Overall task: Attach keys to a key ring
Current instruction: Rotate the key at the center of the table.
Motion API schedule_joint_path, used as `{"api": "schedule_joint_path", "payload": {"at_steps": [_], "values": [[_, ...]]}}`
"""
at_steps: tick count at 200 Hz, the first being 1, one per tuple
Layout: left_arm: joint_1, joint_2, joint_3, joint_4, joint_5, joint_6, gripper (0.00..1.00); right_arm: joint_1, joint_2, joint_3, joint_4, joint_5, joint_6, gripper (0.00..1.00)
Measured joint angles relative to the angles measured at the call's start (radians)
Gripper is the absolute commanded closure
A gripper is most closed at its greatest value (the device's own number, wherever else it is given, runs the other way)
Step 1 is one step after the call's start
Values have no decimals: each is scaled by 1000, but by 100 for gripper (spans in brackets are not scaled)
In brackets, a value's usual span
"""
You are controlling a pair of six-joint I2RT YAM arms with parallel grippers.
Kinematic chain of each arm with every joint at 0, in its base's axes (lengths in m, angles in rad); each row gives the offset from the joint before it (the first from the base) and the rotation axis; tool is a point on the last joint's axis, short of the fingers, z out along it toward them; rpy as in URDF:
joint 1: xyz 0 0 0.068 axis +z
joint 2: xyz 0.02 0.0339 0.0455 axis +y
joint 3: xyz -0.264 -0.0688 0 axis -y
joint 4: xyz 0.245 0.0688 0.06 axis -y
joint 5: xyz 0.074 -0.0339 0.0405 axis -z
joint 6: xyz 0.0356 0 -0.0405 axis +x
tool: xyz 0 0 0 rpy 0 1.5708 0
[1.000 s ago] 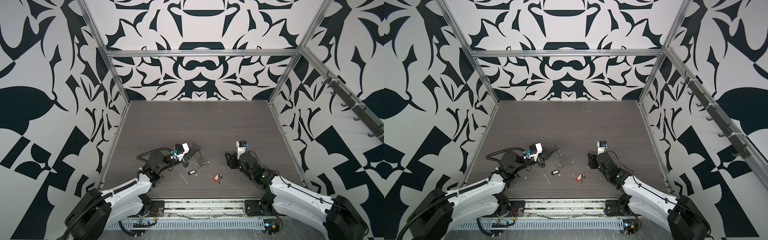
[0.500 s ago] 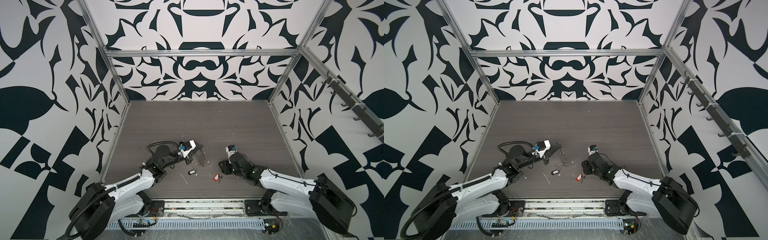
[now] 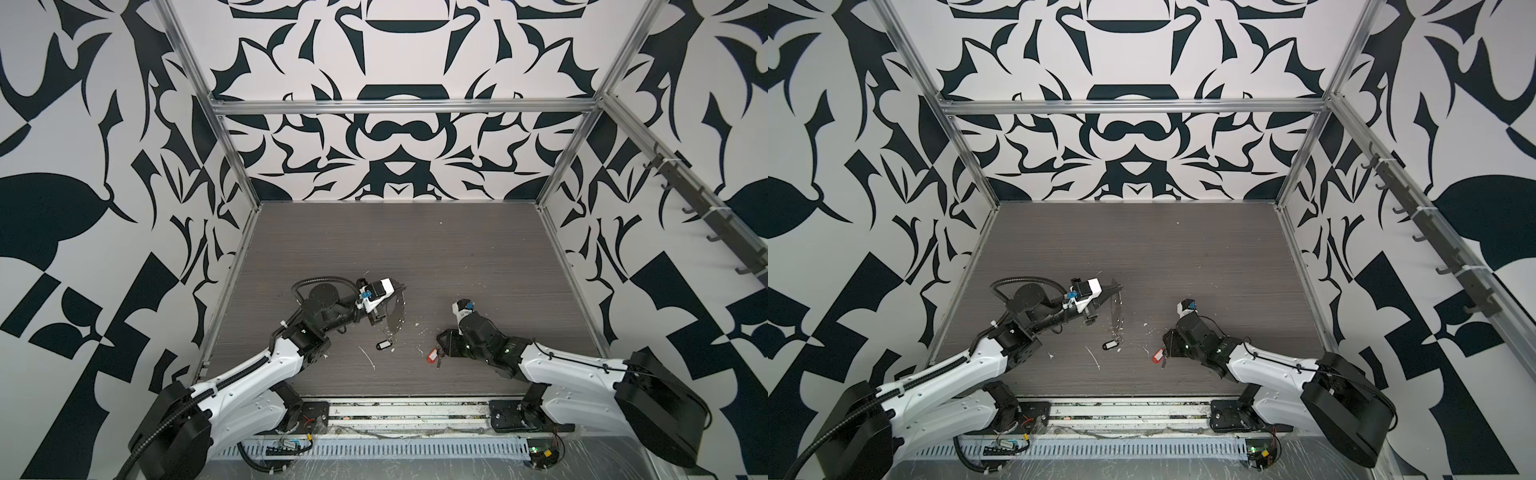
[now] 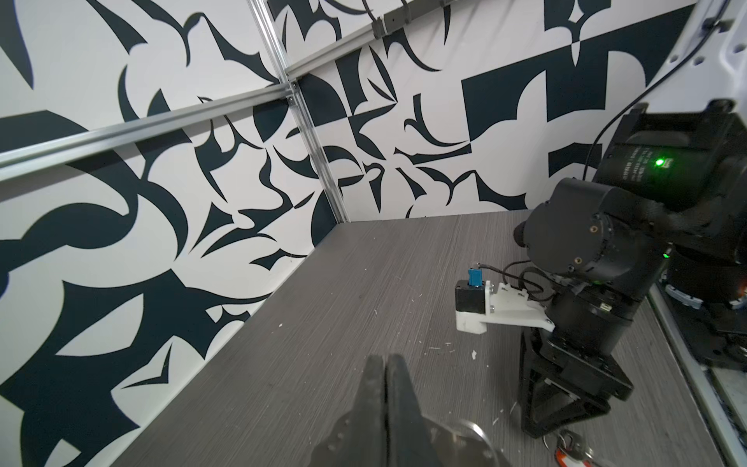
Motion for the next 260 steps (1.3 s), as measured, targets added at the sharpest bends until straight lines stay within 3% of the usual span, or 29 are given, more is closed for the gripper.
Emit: {"api": "schedule_joint_path", "payload": {"at_steps": [64, 161, 215, 260], "values": [[0, 8, 13, -39, 5, -3, 100, 48, 18, 0, 27, -13, 31, 75], [0, -34, 104, -120, -21, 18, 100, 87, -179, -27, -17, 34, 37, 100], [0, -3, 124, -117, 0, 27, 100, 88, -248, -18, -64, 75, 2, 100], [0, 90, 184, -111, 6, 39, 100, 97, -178, 84, -137, 117, -86, 100]]}}
